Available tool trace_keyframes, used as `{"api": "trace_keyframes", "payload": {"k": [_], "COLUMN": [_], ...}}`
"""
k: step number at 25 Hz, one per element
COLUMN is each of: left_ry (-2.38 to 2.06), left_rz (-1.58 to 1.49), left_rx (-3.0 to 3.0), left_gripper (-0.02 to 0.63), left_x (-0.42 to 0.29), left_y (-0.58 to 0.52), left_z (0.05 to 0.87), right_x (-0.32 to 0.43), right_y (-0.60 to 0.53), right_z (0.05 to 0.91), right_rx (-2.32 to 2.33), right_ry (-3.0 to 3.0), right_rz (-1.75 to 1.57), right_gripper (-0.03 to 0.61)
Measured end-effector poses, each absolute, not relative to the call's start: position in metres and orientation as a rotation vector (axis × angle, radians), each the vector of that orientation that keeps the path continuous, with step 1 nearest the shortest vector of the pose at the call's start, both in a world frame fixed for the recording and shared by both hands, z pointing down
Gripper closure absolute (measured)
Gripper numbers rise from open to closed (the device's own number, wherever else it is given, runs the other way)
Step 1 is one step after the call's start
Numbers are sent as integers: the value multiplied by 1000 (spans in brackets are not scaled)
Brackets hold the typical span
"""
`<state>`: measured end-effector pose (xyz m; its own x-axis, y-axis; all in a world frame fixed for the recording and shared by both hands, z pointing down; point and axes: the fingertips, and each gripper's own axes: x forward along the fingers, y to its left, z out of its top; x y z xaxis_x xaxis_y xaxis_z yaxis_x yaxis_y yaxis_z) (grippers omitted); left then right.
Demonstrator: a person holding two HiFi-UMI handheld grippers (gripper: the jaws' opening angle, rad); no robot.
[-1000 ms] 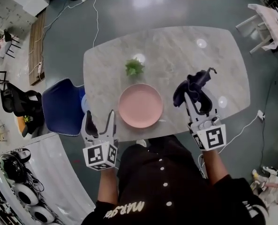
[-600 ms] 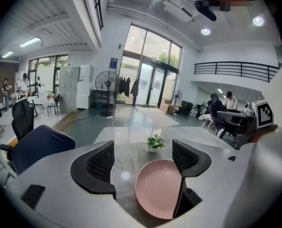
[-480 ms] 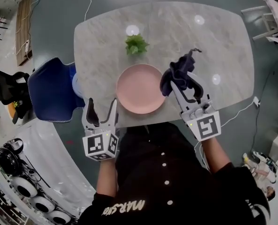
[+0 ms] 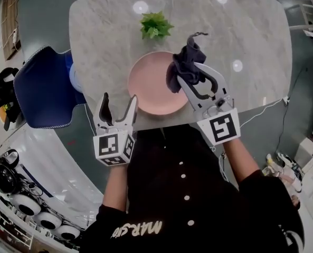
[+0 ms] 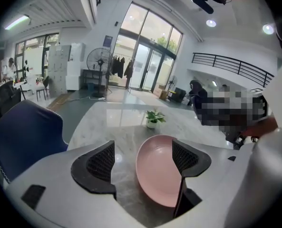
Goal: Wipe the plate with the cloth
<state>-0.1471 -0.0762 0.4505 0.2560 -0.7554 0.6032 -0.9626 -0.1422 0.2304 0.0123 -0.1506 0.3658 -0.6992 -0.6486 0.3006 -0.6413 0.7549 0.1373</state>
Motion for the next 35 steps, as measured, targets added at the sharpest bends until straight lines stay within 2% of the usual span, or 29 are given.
{"api": "trace_keyframes", "payload": {"k": [5, 23, 30, 35], "left_ry": [-1543, -1480, -1479, -1490], "left_rz": [446, 496, 462, 443], "left_rx": [1936, 1797, 1755, 1731], "left_gripper": [230, 264, 326, 399], "left_x": [-143, -136, -132, -133], "left_y": [-76, -57, -53, -52], "left_z": [468, 551, 565, 570], "right_x": [5, -53, -76, -88], "right_y": [-144, -135, -133, -132], "right_z": [416, 499, 512, 520], "right_rx": [776, 608, 586, 565], "right_ry": [-2461, -2477, -2486, -2482], "right_rz": [-88, -107, -155, -182], "right_gripper": [440, 440, 440, 440]}}
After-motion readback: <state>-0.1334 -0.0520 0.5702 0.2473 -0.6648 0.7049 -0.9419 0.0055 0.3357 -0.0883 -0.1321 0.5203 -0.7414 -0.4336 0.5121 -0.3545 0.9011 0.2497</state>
